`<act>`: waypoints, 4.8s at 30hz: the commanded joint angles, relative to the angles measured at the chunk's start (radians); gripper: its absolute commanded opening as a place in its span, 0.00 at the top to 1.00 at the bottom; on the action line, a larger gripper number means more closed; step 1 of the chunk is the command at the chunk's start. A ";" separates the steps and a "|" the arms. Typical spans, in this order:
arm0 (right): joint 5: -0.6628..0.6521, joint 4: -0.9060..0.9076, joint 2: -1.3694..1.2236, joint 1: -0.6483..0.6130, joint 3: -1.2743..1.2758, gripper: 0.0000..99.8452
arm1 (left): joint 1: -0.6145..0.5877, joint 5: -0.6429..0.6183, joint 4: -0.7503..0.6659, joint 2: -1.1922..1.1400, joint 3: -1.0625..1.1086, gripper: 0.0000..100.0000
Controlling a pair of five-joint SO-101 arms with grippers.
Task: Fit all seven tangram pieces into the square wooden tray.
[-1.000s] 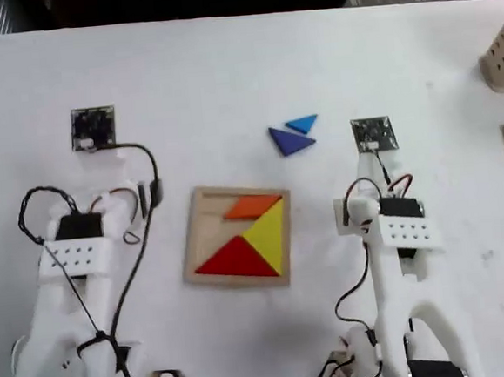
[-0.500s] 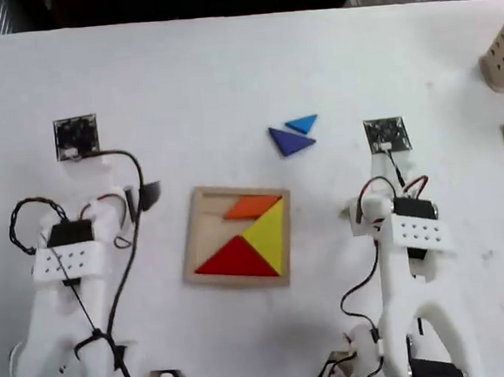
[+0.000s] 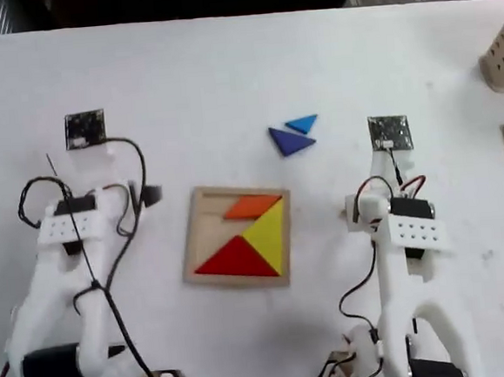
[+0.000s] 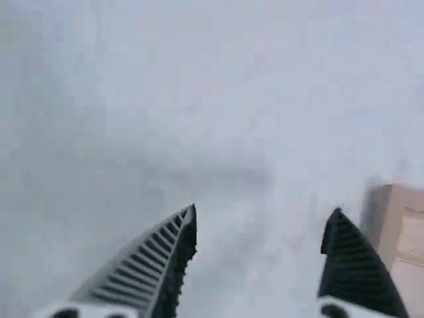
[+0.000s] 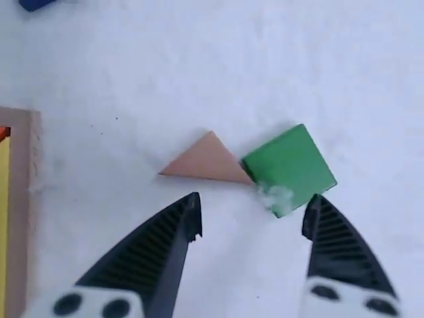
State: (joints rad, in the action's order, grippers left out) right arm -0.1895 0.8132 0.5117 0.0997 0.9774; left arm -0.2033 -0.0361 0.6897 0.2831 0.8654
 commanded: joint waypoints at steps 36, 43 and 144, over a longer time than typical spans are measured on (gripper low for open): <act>-0.044 0.051 0.024 0.050 -0.163 0.83 | 0.027 0.081 -0.046 0.257 0.153 0.69; -0.051 0.081 0.019 0.147 -0.199 0.83 | 0.027 0.112 -0.038 0.137 0.074 0.69; -0.428 0.265 -0.763 -0.206 -0.678 0.98 | 0.053 0.158 -0.031 0.116 0.069 0.69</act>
State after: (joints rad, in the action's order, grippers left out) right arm -0.6222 1.0633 -0.2493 -0.0951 0.3330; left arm -0.1573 0.1128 0.6651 0.3951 0.9728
